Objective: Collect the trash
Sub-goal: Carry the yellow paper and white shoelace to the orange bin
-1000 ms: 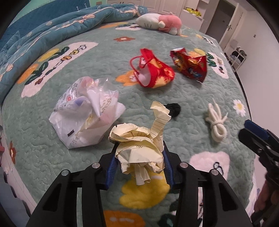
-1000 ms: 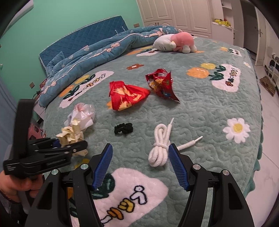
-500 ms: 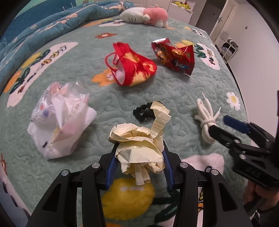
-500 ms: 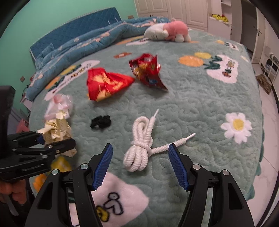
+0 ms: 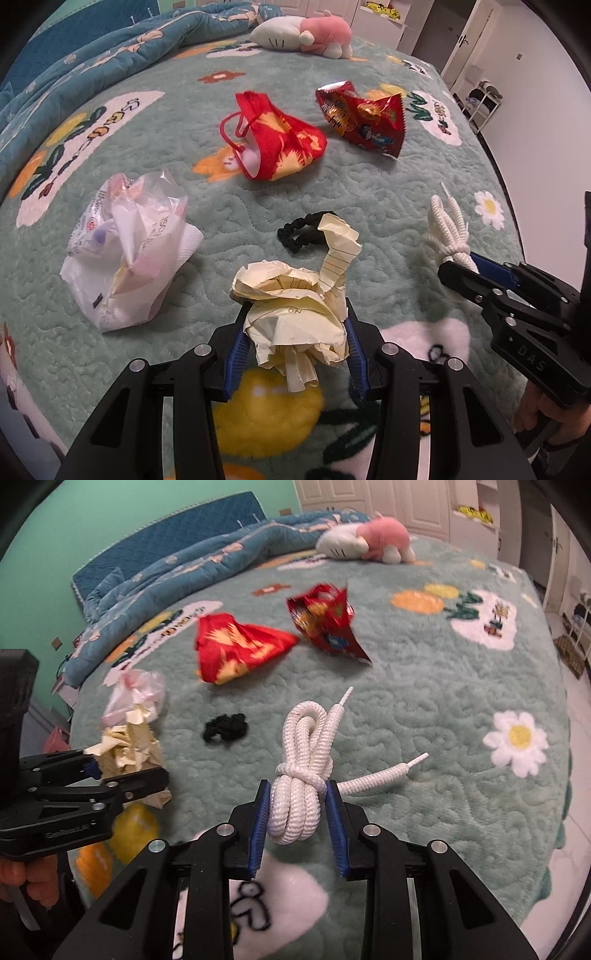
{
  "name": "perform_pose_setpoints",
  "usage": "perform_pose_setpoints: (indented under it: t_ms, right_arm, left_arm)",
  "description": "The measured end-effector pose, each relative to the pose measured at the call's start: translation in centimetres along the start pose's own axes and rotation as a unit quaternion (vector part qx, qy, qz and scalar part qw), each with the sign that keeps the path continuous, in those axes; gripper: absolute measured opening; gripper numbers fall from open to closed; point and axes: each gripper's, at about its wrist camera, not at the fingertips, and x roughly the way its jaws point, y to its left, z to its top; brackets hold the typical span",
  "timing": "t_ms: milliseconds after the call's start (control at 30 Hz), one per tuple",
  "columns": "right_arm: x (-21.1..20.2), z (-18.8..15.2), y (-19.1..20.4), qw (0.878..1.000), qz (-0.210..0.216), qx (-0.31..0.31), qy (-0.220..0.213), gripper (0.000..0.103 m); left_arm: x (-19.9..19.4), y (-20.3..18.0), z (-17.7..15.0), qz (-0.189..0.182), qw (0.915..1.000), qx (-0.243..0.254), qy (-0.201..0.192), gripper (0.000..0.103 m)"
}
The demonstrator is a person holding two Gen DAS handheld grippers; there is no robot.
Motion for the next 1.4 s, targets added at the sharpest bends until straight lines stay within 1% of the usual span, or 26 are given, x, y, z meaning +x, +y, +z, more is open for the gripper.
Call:
perform_pose_setpoints:
  t_ms: [100,300,633,800,933,1067,1167,1267,1400]
  right_arm:
    - [-1.7,0.0,0.6,1.0,0.006,-0.002,-0.013,0.03]
    - [-6.3,-0.9,2.2,0.999,0.017,-0.008,-0.045,0.03]
    - [-14.0,-3.8,4.1,0.995,0.021,-0.01,-0.098,0.03]
    - [-17.3,-5.7,3.8,0.992,0.015,0.004,-0.122,0.03]
    - [-19.9,-7.3,2.5,0.989,0.001,0.024,-0.143,0.03]
    - [-22.9,-9.4,0.3,0.984,-0.023,0.051,-0.167,0.03]
    - [-25.0,-11.3,-1.8,0.98,-0.045,0.077,-0.18,0.03]
    - [-27.1,-13.5,-4.4,0.974,-0.068,0.108,-0.189,0.03]
    - [-29.9,-16.8,-7.9,0.963,-0.107,0.151,-0.198,0.03]
  left_arm:
    - [-1.4,-0.5,-0.5,0.003,0.9999,0.004,-0.01,0.047]
    - [-4.6,-1.5,-1.8,0.008,0.9994,0.013,-0.031,0.047]
    - [-9.9,-5.0,-4.8,0.0,0.9963,0.05,-0.069,0.048]
    - [-11.5,-7.0,-5.9,-0.004,0.9938,0.075,-0.082,0.048]
    - [-12.3,-9.2,-6.6,-0.012,0.9907,0.103,-0.088,0.048]
    - [-12.7,-12.6,-6.8,-0.026,0.9849,0.143,-0.094,0.048]
    - [-12.8,-15.7,-6.9,-0.04,0.9783,0.178,-0.098,0.048]
    - [-12.7,-19.3,-7.2,-0.061,0.9703,0.213,-0.096,0.048]
    - [-12.0,-24.3,-7.7,-0.089,0.956,0.265,-0.088,0.048]
